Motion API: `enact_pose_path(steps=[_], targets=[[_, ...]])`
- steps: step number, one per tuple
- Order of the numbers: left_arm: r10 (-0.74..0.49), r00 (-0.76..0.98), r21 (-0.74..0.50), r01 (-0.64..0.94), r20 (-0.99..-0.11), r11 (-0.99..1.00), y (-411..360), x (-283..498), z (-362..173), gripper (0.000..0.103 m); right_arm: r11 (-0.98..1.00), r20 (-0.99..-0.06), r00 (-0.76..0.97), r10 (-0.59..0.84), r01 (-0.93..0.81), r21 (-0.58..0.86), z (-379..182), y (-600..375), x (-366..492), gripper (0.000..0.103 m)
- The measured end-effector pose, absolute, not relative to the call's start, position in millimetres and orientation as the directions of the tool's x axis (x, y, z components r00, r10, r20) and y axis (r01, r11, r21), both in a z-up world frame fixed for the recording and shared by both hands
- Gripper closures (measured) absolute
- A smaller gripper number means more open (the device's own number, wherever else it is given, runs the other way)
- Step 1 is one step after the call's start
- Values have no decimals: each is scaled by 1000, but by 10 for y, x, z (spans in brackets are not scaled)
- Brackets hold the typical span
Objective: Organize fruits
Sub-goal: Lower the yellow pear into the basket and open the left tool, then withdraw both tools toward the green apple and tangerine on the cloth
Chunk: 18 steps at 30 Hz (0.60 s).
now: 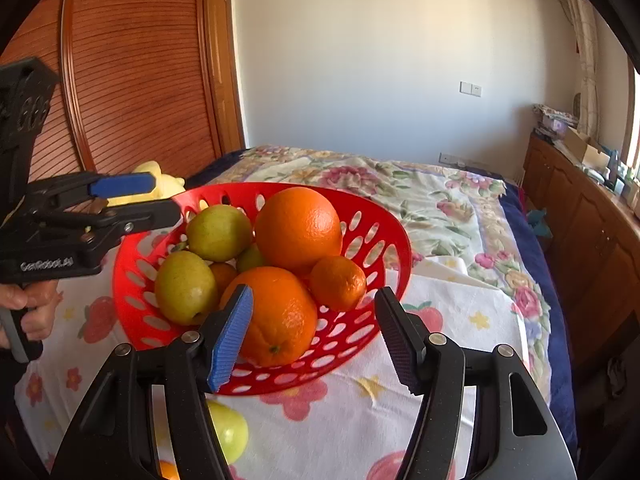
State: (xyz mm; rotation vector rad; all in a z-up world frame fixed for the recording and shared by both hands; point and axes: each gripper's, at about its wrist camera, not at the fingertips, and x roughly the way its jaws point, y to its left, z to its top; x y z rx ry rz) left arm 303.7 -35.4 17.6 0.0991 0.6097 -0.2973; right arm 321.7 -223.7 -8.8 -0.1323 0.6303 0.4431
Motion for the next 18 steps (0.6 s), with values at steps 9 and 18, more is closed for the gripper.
enact_pose_path(steps=[9,18], targets=[[-290,786,-36,324,-546,945,-284,2484,181,35,908,-587,728,355,-418,31,-12,-2315,2793,38],[-305,779,-46,336,-548,941,-309,2004,106,35,916,-598,725,342,-400,39,-64,-2348,2427,38]])
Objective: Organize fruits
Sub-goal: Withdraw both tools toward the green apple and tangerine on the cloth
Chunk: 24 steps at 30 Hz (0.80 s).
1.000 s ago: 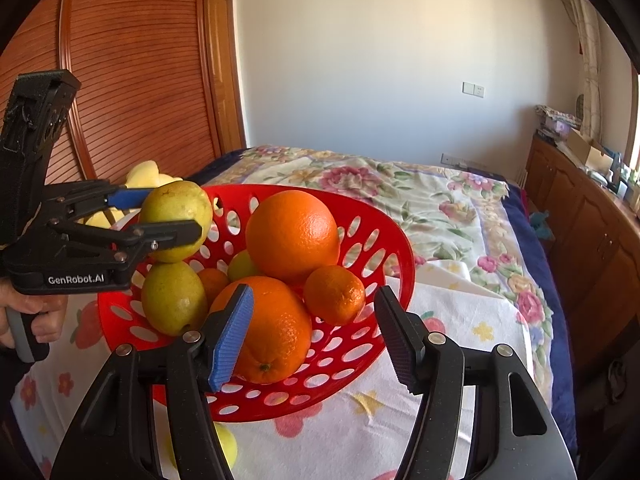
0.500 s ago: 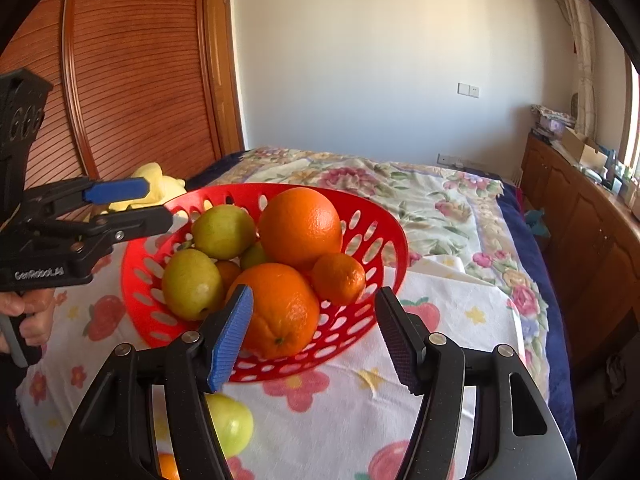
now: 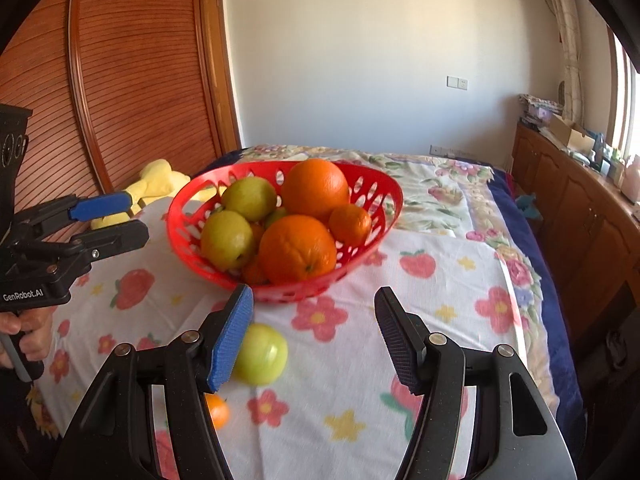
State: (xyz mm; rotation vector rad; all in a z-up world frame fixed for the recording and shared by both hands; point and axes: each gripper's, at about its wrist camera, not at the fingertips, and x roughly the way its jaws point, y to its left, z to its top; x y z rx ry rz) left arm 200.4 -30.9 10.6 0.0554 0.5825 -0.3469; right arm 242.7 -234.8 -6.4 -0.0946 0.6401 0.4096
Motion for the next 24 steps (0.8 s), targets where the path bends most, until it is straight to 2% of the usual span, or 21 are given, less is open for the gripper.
enact_pose_path(steps=[12,24], targets=[[-336,720,-79,366,-607,927,-579,1590,-327,35,923,-616,715,330,-382,51,-247,-2389,2030,38],[-345,648,-92,392,-679,915,-829,1524,-641,35,921,-635,695,337,-382,71,-432,-2389,1815,38]])
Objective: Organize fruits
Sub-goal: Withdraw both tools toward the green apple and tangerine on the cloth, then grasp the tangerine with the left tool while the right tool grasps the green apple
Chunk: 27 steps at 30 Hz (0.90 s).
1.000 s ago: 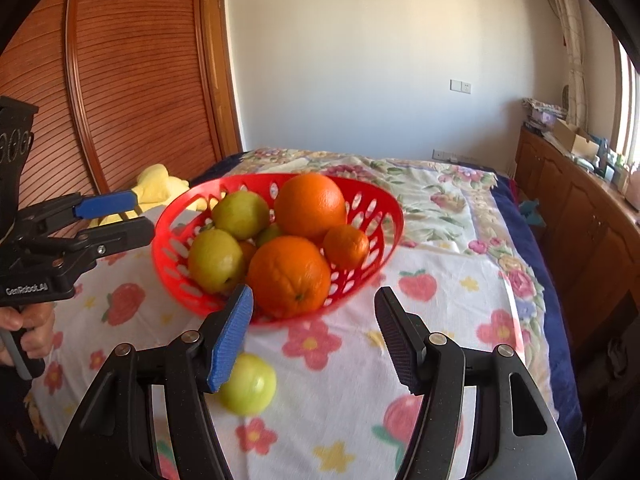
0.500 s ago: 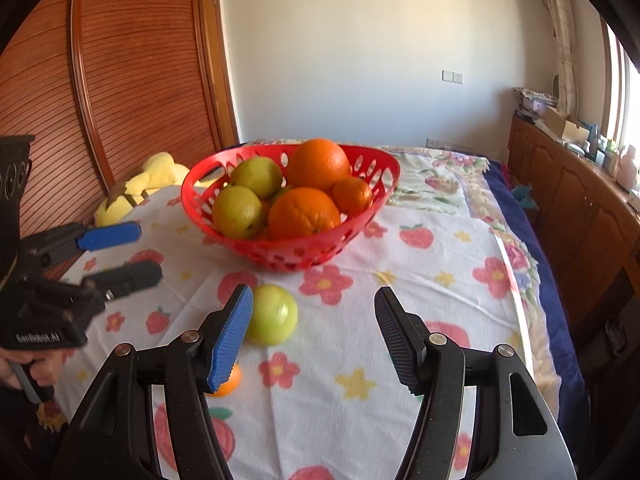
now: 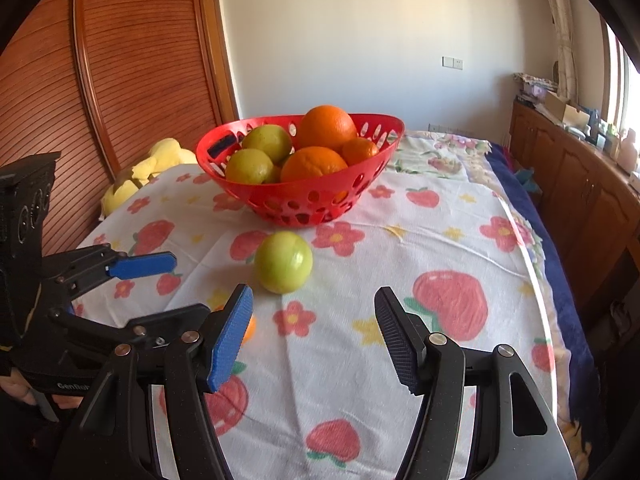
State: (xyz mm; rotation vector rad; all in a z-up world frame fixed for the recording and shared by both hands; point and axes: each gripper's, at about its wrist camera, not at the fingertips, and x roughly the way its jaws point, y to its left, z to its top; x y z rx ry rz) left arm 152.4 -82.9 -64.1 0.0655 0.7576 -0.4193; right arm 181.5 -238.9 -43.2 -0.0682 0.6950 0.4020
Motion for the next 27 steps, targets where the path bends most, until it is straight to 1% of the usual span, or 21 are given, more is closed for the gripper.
enact_pose_path(steps=[2,6,7,9,11,12,19,22,23,27], targets=[[-355,638,-99,400,-683,911,-863,1526,-671,35,922,-636,694,338,-381,75,-445,-2398,1798,38],[-373,614,-113,419,-696,901,-937,1538,-725,43,923,-639,692,336,-376,79,-458,-2428,1780,38],[-373,611,-108,425,-698,899,-965,1540,-737,44,924,-640,692,335,-375,78,-460,-2432,1775,38],[-365,604,-96,429,-709,898,-1018,1554,-774,49,923,-643,688,337,-375,82,-468,-2438,1773,38],[-358,596,-93,427,-719,899,-1051,1566,-809,51,922,-646,684,340,-377,86,-480,-2435,1772,38],[-355,590,-92,428,-725,899,-1067,1579,-830,54,922,-647,682,340,-378,85,-487,-2427,1773,38],[-342,567,-88,426,-750,900,-1110,1614,-875,59,919,-657,672,341,-384,85,-538,-2380,1786,38],[-351,543,-104,433,-763,895,-1111,1642,-910,66,919,-659,671,340,-384,83,-545,-2371,1792,38],[-356,536,-111,435,-766,893,-1108,1648,-922,69,920,-659,671,339,-384,83,-545,-2364,1797,38],[-359,542,-114,432,-760,895,-1079,1622,-901,70,920,-660,671,339,-383,82,-548,-2358,1803,38]])
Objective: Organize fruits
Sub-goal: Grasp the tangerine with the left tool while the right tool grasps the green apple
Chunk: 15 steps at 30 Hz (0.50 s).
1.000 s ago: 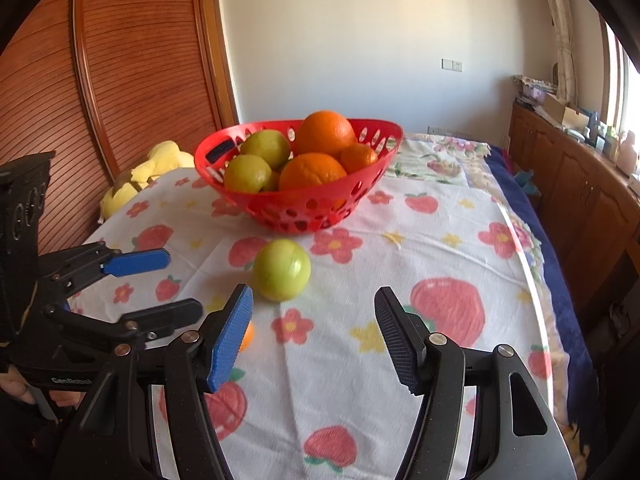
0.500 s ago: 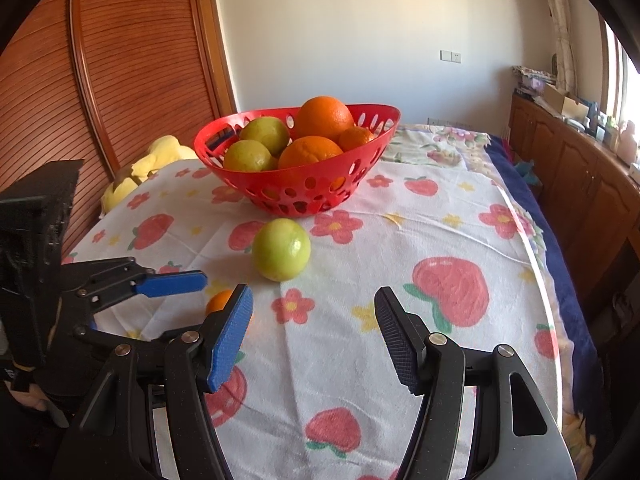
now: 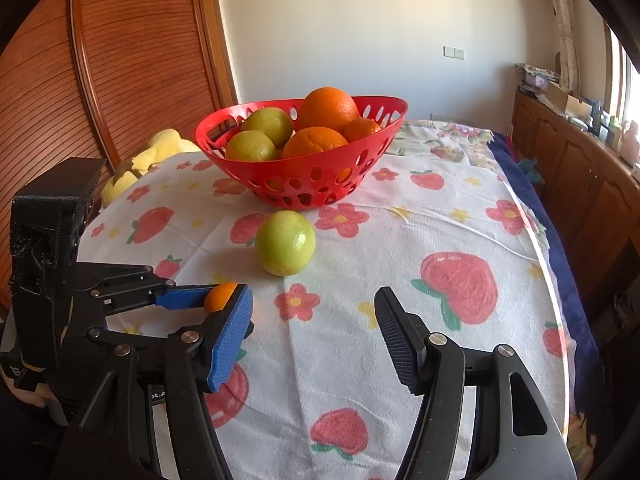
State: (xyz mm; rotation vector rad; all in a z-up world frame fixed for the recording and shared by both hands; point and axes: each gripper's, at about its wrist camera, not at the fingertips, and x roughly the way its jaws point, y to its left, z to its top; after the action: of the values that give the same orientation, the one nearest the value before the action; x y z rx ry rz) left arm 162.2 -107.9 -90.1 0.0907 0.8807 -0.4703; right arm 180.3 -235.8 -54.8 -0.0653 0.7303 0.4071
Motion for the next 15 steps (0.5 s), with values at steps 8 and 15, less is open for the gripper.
enact_pose_path(steps=[8,15], targets=[[-350,579,-105,413,-736,905,-883,1570,-779,70,920,-670,661,338,-383,86,-587,-2333,1868,38],[-340,604,-104,391,-720,914,-718,1567,-695,70,916,-679,649,345,-389,93,-613,-2266,1968,38]])
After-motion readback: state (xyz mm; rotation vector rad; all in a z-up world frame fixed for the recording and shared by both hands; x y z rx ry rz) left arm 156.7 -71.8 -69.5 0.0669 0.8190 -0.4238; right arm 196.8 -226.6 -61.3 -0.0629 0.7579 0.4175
